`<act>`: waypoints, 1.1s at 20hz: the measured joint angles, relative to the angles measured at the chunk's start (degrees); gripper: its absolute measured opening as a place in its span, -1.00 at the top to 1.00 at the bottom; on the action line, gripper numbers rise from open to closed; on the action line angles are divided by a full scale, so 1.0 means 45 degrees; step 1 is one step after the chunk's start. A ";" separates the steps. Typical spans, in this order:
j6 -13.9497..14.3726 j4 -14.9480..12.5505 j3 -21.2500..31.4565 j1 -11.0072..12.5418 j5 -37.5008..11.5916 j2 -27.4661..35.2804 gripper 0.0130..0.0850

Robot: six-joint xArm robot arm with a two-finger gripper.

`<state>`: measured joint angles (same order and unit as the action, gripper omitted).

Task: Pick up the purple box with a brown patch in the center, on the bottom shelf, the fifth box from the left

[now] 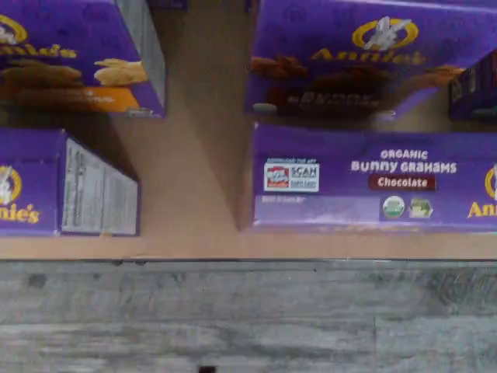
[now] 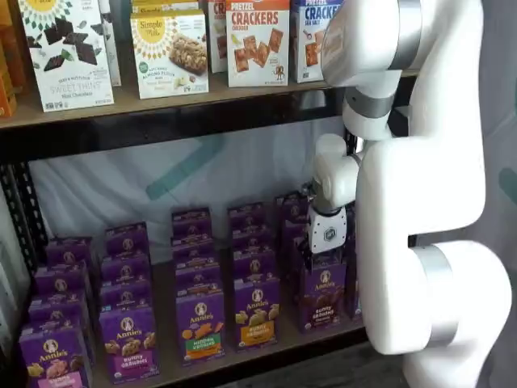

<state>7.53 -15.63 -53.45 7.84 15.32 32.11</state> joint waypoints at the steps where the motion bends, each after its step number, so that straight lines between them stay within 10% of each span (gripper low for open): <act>1: -0.0057 0.0027 -0.0141 0.0027 -0.0001 0.0117 -1.00; 22: -0.1906 0.1581 -0.3421 0.0338 0.1167 0.2253 -1.00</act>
<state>-1.05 -8.51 -68.84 9.36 20.57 42.25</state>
